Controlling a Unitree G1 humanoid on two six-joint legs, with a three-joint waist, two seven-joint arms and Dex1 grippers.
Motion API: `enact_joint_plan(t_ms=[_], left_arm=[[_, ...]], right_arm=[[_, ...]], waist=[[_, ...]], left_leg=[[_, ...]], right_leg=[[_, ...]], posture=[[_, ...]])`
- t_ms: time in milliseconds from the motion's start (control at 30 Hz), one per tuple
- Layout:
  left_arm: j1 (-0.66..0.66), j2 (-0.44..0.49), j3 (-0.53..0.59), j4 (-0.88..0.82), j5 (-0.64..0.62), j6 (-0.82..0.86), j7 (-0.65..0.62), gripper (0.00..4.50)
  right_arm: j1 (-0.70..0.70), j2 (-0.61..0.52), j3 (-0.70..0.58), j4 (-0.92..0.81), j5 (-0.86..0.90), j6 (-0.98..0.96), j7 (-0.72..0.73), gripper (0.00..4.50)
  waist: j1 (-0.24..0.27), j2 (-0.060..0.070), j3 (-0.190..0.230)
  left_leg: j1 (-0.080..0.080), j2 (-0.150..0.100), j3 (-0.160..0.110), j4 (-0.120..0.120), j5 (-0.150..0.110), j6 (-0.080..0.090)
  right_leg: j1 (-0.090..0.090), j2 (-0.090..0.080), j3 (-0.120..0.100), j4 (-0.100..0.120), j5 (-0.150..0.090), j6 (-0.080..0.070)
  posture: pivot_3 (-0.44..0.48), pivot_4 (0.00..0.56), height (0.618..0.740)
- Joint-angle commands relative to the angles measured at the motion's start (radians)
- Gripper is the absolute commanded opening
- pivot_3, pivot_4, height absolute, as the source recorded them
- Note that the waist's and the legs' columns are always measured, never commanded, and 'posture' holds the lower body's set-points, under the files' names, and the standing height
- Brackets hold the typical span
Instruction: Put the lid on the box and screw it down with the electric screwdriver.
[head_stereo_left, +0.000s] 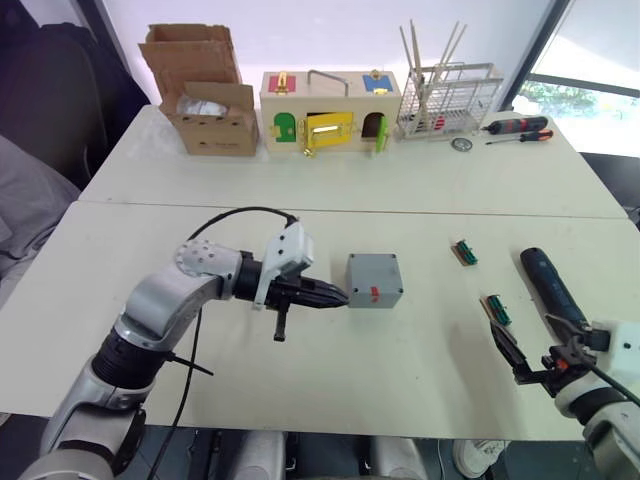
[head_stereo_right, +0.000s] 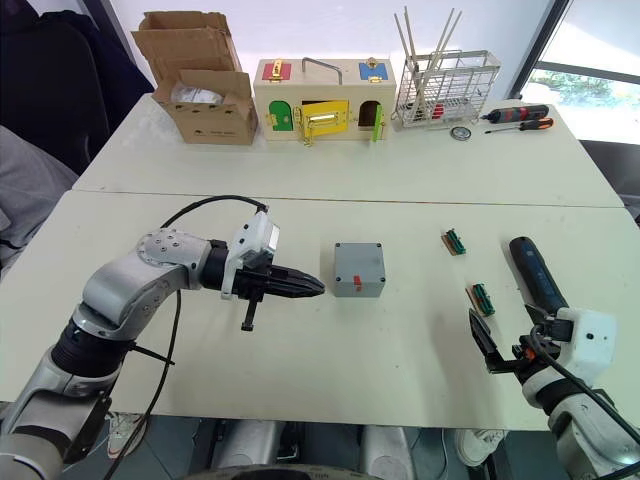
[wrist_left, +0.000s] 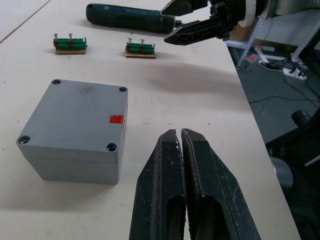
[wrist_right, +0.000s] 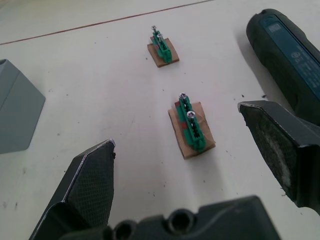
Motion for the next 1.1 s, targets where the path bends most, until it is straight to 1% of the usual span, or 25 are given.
enact_joint_plan(t_ms=[33, 67, 167, 233, 267, 400, 900, 1000, 1033, 1100], left_arm=[[0.006, -0.004, -0.006, -0.038, -0.006, -0.014, 0.010, 0.10], [0.008, -0.005, -0.006, -0.041, -0.008, -0.013, 0.013, 0.10], [0.008, -0.009, -0.007, -0.036, -0.008, -0.011, 0.020, 0.10], [0.003, -0.012, -0.009, -0.028, -0.006, -0.013, 0.022, 0.10], [-0.001, -0.013, -0.008, -0.024, -0.005, -0.013, 0.023, 0.10], [-0.001, -0.007, -0.006, -0.032, -0.006, -0.009, 0.024, 0.10], [0.027, -0.006, -0.016, -0.063, -0.015, 0.007, 0.065, 0.10], [0.027, -0.007, -0.020, -0.059, -0.012, 0.004, 0.068, 0.10], [0.026, -0.007, -0.020, -0.056, -0.012, 0.003, 0.068, 0.10], [0.025, -0.006, -0.021, -0.056, -0.012, 0.002, 0.069, 0.10]], right_arm=[[-0.001, 0.007, -0.001, 0.027, -0.022, -0.031, -0.001, 3.98], [-0.003, 0.009, 0.000, 0.032, -0.024, -0.036, -0.001, 3.78], [-0.028, 0.005, 0.029, 0.074, -0.046, -0.058, 0.005, 2.80], [-0.057, 0.003, 0.042, 0.114, -0.056, -0.070, 0.007, 2.01], [-0.079, 0.001, 0.048, 0.142, -0.062, -0.078, 0.005, 1.50], [-0.150, 0.013, 0.047, 0.206, -0.050, -0.088, -0.008, 1.50], [-0.196, 0.007, 0.080, 0.241, -0.069, -0.102, 0.003, 1.50], [-0.205, 0.008, 0.084, 0.249, -0.076, -0.105, 0.004, 0.58], [-0.209, 0.008, 0.087, 0.251, -0.078, -0.105, 0.002, 0.11], [-0.215, 0.010, 0.094, 0.257, -0.086, -0.108, 0.000, 0.04]], waist=[[0.000, 0.000, 0.000], [0.000, 0.000, 0.000], [0.000, 0.001, 0.001], [-0.002, 0.001, 0.001], [-0.002, 0.001, 0.001], [-0.003, 0.001, 0.002], [-0.001, 0.002, 0.003], [-0.001, 0.002, 0.003], [-0.001, 0.002, 0.003], [-0.002, 0.002, 0.003]], left_leg=[[0.000, 0.000, 0.000, 0.000, 0.000, 0.000], [0.000, 0.000, 0.000, 0.000, 0.000, 0.000], [0.000, 0.000, 0.000, -0.001, 0.000, 0.000], [0.000, 0.000, 0.000, -0.001, 0.000, 0.000], [0.000, 0.000, 0.000, 0.000, 0.000, 0.000], [0.000, 0.000, 0.000, 0.000, 0.000, 0.000], [0.000, 0.000, 0.000, -0.001, 0.000, 0.001], [0.000, 0.000, 0.000, -0.001, 0.000, 0.001], [0.000, 0.000, 0.000, -0.001, 0.000, 0.001], [0.000, 0.000, 0.000, -0.001, 0.000, 0.001]], right_leg=[[0.000, 0.000, 0.000, 0.000, 0.000, 0.000], [0.000, 0.000, 0.000, 0.000, 0.000, 0.000], [-0.001, 0.000, 0.000, 0.000, 0.000, 0.000], [-0.001, 0.000, 0.000, 0.000, 0.000, 0.000], [0.000, 0.000, 0.000, 0.000, 0.000, 0.000], [0.000, 0.000, 0.000, -0.001, 0.000, 0.000], [-0.001, 0.000, 0.000, -0.001, 0.000, 0.000], [-0.001, 0.000, 0.000, -0.001, 0.000, 0.000], [-0.001, 0.000, 0.000, -0.001, 0.000, 0.000], [-0.001, 0.000, 0.000, -0.001, 0.000, 0.000]], posture=[[0.000, 0.150, 0.729], [0.000, 0.150, 0.729], [0.000, 0.150, 0.729], [0.000, 0.150, 0.729], [0.000, 0.150, 0.729], [0.000, 0.150, 0.729], [0.000, 0.150, 0.729], [0.000, 0.150, 0.729], [0.000, 0.150, 0.729], [0.000, 0.150, 0.729]])
